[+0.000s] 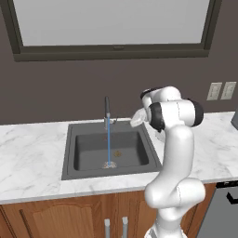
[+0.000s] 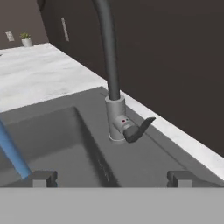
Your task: Turn on the sink faucet. Then move the garlic from the counter to the sink. Turn off the sink. Move the vegetable from the sink to the pot next to the stove. Finally move the pot to the front right burner.
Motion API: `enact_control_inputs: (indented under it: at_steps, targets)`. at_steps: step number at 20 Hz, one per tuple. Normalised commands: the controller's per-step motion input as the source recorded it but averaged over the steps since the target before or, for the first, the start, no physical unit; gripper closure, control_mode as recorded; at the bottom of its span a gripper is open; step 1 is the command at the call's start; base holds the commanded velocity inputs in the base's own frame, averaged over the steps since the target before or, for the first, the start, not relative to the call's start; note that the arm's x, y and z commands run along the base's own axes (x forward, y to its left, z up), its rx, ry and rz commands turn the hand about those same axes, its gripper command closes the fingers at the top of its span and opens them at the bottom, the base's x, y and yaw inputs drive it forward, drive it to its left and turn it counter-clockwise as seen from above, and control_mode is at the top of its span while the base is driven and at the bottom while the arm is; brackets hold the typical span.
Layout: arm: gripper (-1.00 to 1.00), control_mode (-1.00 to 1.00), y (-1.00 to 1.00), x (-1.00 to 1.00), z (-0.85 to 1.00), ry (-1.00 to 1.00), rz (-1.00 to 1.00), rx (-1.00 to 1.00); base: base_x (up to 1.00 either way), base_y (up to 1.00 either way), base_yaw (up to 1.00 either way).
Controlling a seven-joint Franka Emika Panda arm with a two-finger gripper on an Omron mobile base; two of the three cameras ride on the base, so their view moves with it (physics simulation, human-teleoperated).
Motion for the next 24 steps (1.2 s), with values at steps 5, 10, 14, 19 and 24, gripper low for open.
enact_control_inputs:
  at_steps: [5,10,14,19,24]
  targets:
    - [-1.0,-1.0,0.14,0.27,-0.13,-0.1,0.05,0.0,0.0,0.0,0.0]
    - [-1.0,-1.0,0.19,0.32,-0.11,-0.07,0.04,0.0,0.0,0.0,0.0]
    - [-1.0,-1.0,0.16,0.32,-0.16,-0.04,0.05,0.0,0.0,0.0,0.0]
    - [-1.0,-1.0,0.14,0.25,-0.12,0.0,0.06,0.0,0.0,0.0,0.0]
    - [-1.0,-1.0,0.2,0.22,-0.12,0.0,0.05,0.0,0.0,0.0,0.0]
